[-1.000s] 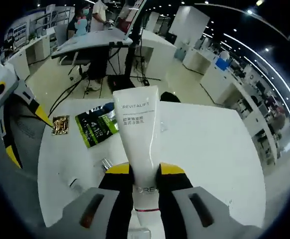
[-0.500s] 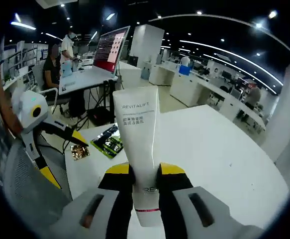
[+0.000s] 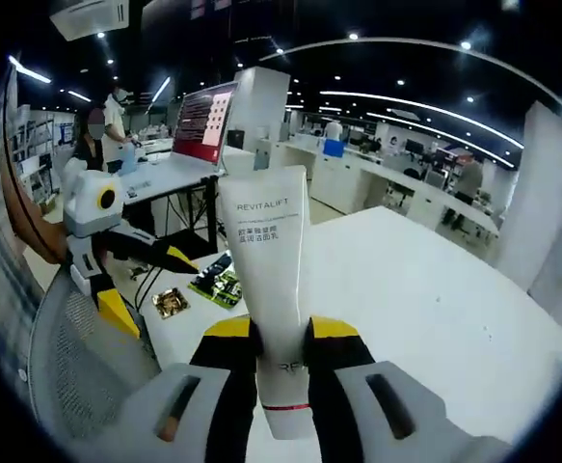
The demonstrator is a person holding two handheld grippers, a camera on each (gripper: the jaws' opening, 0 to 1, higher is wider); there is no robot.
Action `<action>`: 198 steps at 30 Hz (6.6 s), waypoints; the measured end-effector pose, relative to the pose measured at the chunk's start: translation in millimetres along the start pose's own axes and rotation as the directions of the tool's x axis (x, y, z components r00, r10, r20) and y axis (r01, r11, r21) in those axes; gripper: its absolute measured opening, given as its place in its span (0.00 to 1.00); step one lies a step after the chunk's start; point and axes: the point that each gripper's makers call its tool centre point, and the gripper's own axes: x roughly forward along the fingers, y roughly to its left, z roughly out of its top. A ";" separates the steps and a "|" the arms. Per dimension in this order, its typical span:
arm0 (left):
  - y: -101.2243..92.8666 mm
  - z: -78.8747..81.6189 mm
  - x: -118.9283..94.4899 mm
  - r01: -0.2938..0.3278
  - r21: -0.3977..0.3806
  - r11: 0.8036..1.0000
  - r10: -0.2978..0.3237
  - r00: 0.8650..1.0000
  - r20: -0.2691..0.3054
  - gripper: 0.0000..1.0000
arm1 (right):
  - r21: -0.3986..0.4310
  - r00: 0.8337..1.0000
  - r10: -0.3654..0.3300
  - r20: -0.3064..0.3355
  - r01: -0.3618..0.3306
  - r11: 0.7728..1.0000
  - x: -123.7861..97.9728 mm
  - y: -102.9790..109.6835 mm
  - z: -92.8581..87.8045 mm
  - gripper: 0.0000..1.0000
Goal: Arrange the skincare products in the storage area until every visible bottle or jar stands upright without overlapping.
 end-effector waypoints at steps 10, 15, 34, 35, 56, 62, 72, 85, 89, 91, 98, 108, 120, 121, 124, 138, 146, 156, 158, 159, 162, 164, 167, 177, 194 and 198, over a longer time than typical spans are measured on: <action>-42.2 56.0 19.0 0.198 -0.171 0.965 -0.181 0.977 0.110 0.81 | 0.104 0.999 -0.032 0.032 0.028 0.994 -17.6 24.7 -17.7 0.17; -56.8 74.5 31.1 0.280 -0.251 0.927 -0.245 0.956 0.161 0.78 | 0.080 0.998 -0.054 0.021 0.053 0.995 -26.0 30.8 -23.9 0.17; -113.5 102.3 69.3 0.465 -0.233 0.854 -0.424 0.882 0.208 0.53 | 0.169 0.989 -0.119 0.087 0.104 0.980 -47.1 42.7 -21.7 0.18; -120.9 100.4 70.9 0.483 -0.225 0.846 -0.445 0.873 0.198 0.52 | 0.174 0.989 -0.120 0.090 0.103 0.979 -48.8 43.2 -21.4 0.18; -159.6 87.2 65.9 0.555 -0.001 0.832 -0.552 0.828 0.100 0.32 | 0.300 0.970 -0.168 0.176 0.110 0.947 -67.7 44.2 -16.9 0.18; -159.3 84.0 65.3 0.542 0.003 0.841 -0.540 0.837 0.086 0.30 | 0.307 0.967 -0.175 0.186 0.112 0.945 -68.0 46.3 -17.3 0.19; -149.0 81.3 66.8 0.505 -0.008 0.863 -0.503 0.862 0.065 0.26 | 0.298 0.967 -0.176 0.184 0.115 0.947 -61.8 49.1 -17.8 0.21; -142.0 83.8 71.0 0.492 0.048 0.869 -0.494 0.869 0.033 0.14 | 0.253 0.975 -0.165 0.148 0.124 0.959 -45.9 47.8 -15.0 0.28; -143.2 85.2 73.4 0.502 0.103 0.859 -0.506 0.863 0.009 0.13 | 0.279 0.975 -0.155 0.162 0.105 0.954 -45.4 43.4 -14.3 0.28; -144.4 84.2 74.7 0.518 0.144 0.843 -0.521 0.854 -0.018 0.13 | 0.286 0.975 -0.149 0.167 0.097 0.953 -45.5 41.7 -14.9 0.28; -155.2 85.9 68.5 0.649 0.248 0.719 -0.646 0.756 -0.105 0.14 | 0.322 0.988 -0.078 0.137 0.030 0.946 -45.6 46.9 -32.1 0.33; -179.4 80.1 42.9 0.818 0.202 0.539 -0.800 0.572 -0.183 0.14 | 0.258 0.976 0.075 0.205 -0.128 0.958 -44.3 60.8 -16.5 0.36; -175.6 69.0 28.4 0.858 0.233 0.457 -0.760 0.513 -0.399 0.17 | 0.225 0.972 0.150 0.182 -0.190 0.956 -39.9 80.6 -27.2 0.20; -175.7 72.9 26.4 0.861 0.237 0.450 -0.759 0.509 -0.406 0.17 | 0.226 0.972 0.148 0.181 -0.187 0.956 -41.4 79.5 -29.4 0.19; -165.0 79.7 22.7 0.857 0.289 0.426 -0.692 0.515 -0.507 0.17 | 0.236 0.976 0.130 0.175 -0.170 0.957 -44.5 75.0 -33.6 0.19; -150.0 63.6 16.8 0.881 0.355 0.312 -0.372 0.457 -0.808 0.13 | 0.194 0.986 0.127 0.107 -0.146 0.970 -43.2 74.5 -41.7 0.20; -151.0 62.8 20.1 0.879 0.360 0.312 -0.314 0.453 -0.834 0.08 | 0.197 0.990 0.094 0.108 -0.114 0.974 -39.2 70.2 -45.2 0.22; -153.5 67.9 28.4 0.871 0.379 0.312 -0.263 0.462 -0.847 0.06 | 0.232 0.994 0.006 0.110 -0.032 0.972 -40.9 54.0 -45.7 0.25; -154.2 69.8 30.7 0.869 0.384 0.313 -0.263 0.468 -0.844 0.06 | 0.243 0.992 -0.024 0.121 -0.006 0.970 -42.8 48.6 -44.4 0.25; -154.3 71.1 32.7 0.866 0.392 0.311 -0.261 0.475 -0.840 0.06 | 0.261 0.992 -0.031 0.124 -0.002 0.965 -44.1 46.8 -44.4 0.26; -154.1 71.5 38.4 0.857 0.402 0.323 -0.245 0.486 -0.839 0.06 | 0.306 0.990 -0.075 0.118 0.036 0.951 -47.5 38.7 -45.9 0.29; -148.6 70.5 43.4 0.849 0.415 0.327 -0.215 0.495 -0.842 0.06 | 0.300 0.986 -0.142 0.083 0.111 0.948 -51.9 28.2 -53.2 0.34; -141.7 72.0 50.3 0.839 0.419 0.347 -0.198 0.502 -0.842 0.06 | 0.226 0.981 -0.192 -0.002 0.187 0.956 -55.9 24.6 -68.0 0.41; -114.3 88.2 81.5 0.796 0.416 0.440 -0.160 0.525 -0.836 0.06 | 0.038 0.963 -0.235 -0.132 0.242 0.970 -40.2 37.2 -96.4 0.48; -83.1 108.9 177.9 0.726 0.426 0.540 -0.121 0.567 -0.814 0.06 | -0.020 0.931 -0.314 -0.185 0.315 0.949 -24.2 16.5 -108.7 0.40; -75.2 102.0 204.0 0.715 0.415 0.563 -0.111 0.563 -0.819 0.06 | -0.035 0.928 -0.309 -0.210 0.309 0.950 -23.2 18.2 -114.6 0.39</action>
